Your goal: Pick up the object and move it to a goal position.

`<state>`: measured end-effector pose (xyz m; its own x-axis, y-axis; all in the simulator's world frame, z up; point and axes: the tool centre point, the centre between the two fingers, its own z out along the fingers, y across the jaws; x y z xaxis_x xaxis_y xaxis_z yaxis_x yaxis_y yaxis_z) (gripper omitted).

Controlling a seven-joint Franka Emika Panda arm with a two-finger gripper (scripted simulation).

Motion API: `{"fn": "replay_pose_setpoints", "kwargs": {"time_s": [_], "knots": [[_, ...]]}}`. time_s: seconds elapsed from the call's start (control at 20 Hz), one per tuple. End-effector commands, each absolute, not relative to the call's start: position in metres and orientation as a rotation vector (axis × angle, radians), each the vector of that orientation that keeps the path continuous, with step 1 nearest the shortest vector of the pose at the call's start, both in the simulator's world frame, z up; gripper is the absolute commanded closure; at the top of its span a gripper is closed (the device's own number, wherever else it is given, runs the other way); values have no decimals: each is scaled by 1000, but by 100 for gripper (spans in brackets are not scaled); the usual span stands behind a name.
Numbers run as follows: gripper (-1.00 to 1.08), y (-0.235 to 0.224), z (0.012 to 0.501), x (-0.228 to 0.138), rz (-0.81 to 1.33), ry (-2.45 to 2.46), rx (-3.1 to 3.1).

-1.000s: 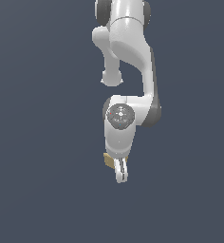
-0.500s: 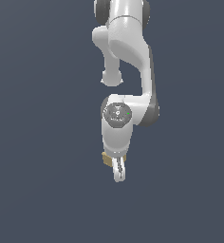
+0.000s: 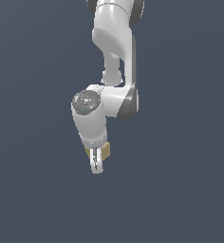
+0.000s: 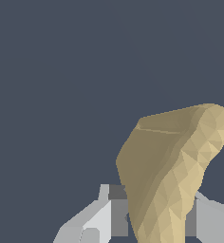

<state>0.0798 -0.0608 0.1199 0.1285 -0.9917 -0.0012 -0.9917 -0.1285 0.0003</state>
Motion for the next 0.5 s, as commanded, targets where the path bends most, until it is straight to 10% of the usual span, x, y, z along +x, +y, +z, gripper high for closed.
{"fn": "replay_pose_setpoints", "kwargs": {"time_s": [0.0, 0.45], "knots": [[108, -90, 129, 72, 1, 2075, -2358], [108, -187, 158, 48, 1, 2075, -2358]]}}
